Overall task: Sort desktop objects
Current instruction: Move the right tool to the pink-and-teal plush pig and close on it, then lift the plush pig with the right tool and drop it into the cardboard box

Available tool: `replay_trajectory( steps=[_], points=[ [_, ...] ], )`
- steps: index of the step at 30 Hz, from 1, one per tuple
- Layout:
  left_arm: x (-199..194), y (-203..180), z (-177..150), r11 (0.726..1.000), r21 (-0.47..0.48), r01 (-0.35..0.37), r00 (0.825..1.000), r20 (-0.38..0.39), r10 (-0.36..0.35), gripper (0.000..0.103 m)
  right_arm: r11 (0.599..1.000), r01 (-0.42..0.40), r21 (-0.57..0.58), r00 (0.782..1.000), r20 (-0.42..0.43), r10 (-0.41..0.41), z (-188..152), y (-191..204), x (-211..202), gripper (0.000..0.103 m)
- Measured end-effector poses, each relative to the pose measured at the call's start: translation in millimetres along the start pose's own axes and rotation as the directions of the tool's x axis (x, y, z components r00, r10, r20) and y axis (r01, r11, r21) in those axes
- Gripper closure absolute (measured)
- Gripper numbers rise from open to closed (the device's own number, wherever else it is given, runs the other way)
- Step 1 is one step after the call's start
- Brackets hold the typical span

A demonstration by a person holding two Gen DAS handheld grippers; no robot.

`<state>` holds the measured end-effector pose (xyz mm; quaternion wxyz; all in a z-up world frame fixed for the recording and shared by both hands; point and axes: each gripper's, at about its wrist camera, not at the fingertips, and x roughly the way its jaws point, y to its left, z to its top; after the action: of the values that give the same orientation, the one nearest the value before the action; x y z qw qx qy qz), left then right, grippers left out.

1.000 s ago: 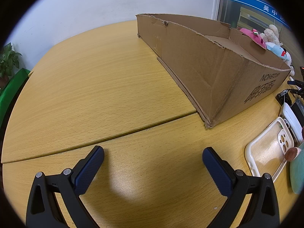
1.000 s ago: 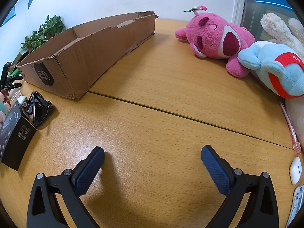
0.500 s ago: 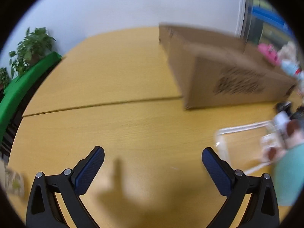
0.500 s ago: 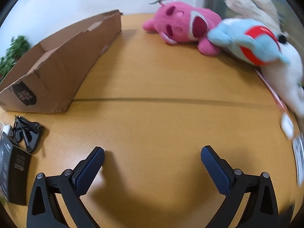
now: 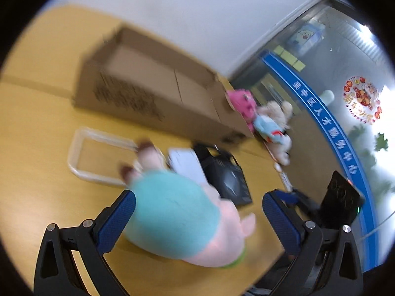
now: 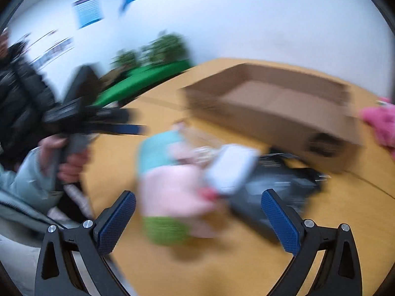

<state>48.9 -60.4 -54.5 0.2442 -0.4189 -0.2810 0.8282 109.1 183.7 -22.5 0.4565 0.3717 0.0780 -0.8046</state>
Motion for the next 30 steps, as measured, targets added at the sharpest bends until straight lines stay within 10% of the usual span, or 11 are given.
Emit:
replay_trajectory(
  steps=[6,10,16,30],
  points=[
    [3.5,10.6,-8.0,0.996,0.022,-0.084,0.996,-0.017,0.085,0.002,1.000,0.006,0.019,0.988,-0.157,-0.003,-14.2,24.5,66.9,0.000],
    [0.9,36.3,-15.4,0.981,-0.038,-0.189,0.981,-0.047,0.188,0.004,0.990,-0.136,-0.042,0.979,-0.159,0.128,-11.0,59.8,73.3,0.000],
    [-7.8,48.5,-23.6,0.991,-0.101,-0.092,0.995,-0.055,0.086,0.004,1.000,-0.025,0.013,0.987,-0.159,0.027,-6.8,48.8,84.1,0.000],
    [-21.2,16.2,-1.8,0.993,-0.042,-0.110,0.994,0.014,0.111,0.032,0.993,0.114,0.034,0.985,-0.131,-0.109,16.7,47.6,96.6,0.024]
  ],
)
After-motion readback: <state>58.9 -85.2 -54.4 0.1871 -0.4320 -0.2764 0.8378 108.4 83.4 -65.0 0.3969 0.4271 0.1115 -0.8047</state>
